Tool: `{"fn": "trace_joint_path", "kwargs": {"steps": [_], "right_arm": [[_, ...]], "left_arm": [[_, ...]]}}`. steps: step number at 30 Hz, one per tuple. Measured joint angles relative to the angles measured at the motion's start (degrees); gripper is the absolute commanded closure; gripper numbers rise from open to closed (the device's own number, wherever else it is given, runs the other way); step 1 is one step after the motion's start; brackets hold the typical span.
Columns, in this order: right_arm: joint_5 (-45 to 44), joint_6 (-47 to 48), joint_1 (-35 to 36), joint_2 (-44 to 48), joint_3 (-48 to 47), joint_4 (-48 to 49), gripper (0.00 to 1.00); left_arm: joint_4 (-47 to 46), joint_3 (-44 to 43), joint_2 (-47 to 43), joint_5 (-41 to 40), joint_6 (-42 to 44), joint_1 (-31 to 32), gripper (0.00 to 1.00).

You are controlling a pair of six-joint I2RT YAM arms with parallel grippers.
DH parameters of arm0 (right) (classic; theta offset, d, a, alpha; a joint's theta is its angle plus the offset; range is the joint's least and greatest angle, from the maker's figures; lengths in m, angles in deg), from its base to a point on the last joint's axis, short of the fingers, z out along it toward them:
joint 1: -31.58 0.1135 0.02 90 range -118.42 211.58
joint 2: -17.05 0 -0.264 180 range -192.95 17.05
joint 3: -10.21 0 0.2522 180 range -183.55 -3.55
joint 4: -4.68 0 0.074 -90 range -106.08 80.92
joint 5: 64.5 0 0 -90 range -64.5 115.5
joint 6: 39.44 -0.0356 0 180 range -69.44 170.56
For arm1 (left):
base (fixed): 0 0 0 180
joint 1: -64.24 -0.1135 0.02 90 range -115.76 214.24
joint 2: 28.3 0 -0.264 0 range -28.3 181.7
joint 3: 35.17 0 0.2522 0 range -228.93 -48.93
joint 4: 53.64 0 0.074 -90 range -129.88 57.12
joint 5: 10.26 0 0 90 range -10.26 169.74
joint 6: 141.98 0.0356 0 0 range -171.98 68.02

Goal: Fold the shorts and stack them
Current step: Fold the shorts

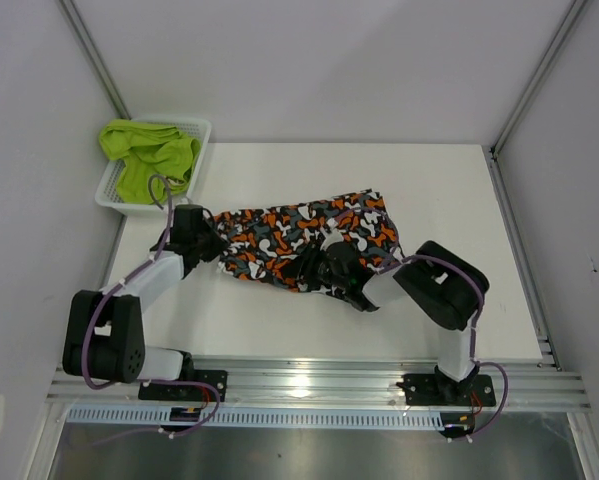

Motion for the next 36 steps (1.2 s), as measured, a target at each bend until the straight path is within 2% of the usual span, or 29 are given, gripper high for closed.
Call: {"fn": "trace_joint_path", "kwargs": {"steps": [4, 9, 12, 16, 20, 23, 30, 36], "right_arm": [[-4.94, 3.78, -1.05, 7.91, 0.09, -5.99, 0.61], [-11.72, 6.93, -1.49, 16.13, 1.42, -8.0, 0.69], [-13.31, 7.02, -1.49, 15.52, 3.17, -7.67, 0.73], [-14.05, 6.16, -1.05, 9.97, 4.22, -7.54, 0.79], [-17.09, 3.96, 1.66, 6.58, 4.96, -8.63, 0.88], [-20.09, 2.56, 4.59, 6.14, 4.9, -8.52, 0.89], [-22.38, 1.53, 11.63, -0.83, -4.11, -8.68, 0.89], [-18.6, 4.02, 14.84, -3.37, -9.92, -11.61, 0.76]], "left_arm": [[1.73, -1.75, -0.52, -0.42, 0.17, 0.0, 1.0], [3.96, -3.63, -0.59, -0.79, 1.05, 0.0, 1.0], [4.98, -4.72, -0.59, -0.85, 1.31, 0.0, 1.0], [6.67, -5.75, -0.61, -1.2, 1.68, 0.0, 1.0], [9.92, -8.02, -0.81, -2.05, 2.32, 0.02, 1.0], [12.98, -10.82, -1.16, -2.71, 2.99, 0.11, 1.0], [21.31, -18.8, -3.58, -8.17, 6.19, 4.09, 1.0], [28.24, -22.14, -6.54, -13.46, 8.85, 9.77, 1.0]]}}
